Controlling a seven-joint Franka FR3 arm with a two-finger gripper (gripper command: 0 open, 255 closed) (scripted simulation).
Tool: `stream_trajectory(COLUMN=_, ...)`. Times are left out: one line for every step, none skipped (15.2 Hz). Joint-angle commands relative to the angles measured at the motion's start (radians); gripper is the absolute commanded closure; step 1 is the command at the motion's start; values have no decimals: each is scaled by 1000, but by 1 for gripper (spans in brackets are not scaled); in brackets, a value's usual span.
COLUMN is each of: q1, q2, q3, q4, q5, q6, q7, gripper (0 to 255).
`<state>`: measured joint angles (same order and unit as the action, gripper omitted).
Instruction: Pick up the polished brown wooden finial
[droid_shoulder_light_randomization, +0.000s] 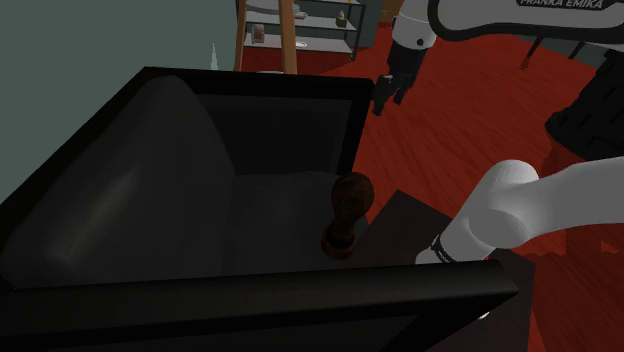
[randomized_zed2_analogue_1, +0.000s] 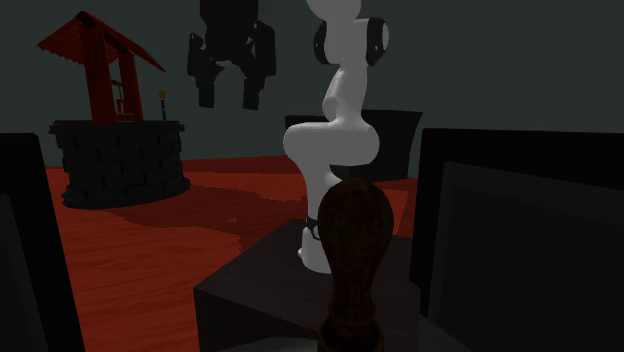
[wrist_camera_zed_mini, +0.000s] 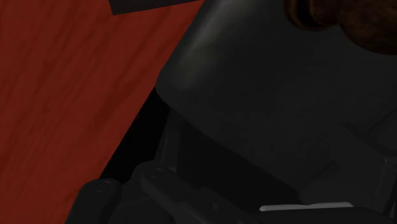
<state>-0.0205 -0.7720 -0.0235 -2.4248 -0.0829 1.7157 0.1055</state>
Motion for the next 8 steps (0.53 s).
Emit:
stream_trajectory(q1=0, q2=0, q3=0, q4=0, q5=0, q6=0, q7=0, gripper=0)
stream_trajectory(q1=-3, q2=26, q3=-1, q4=-8, q5=19, q6=3, q7=22, gripper=0)
stream_trajectory(q1=-5, q2=53, q3=-3, q4=-17, q5=38, q6=7, q7=44, gripper=0)
stream_trajectory(q1=-7, q2=79, q3=-5, q4=-25, q5=58, q6=12, q7=66, gripper=0)
stream_trajectory(q1=-9, q2=106, q3=-6, q4=-34, q5=78, q6=17, q7=87, gripper=0)
stream_trajectory(q1=-10, q2=133, q3=-9, q4=-42, q5=100, q6=23, q7=107, gripper=0)
stream_trajectory(q1=-11, q2=160, q3=-11, q4=-51, q5=122, q6=29, q7=126, gripper=0)
stream_trajectory(q1=-11, q2=187, q3=-13, q4=-60, q5=144, q6=36, q7=145, gripper=0)
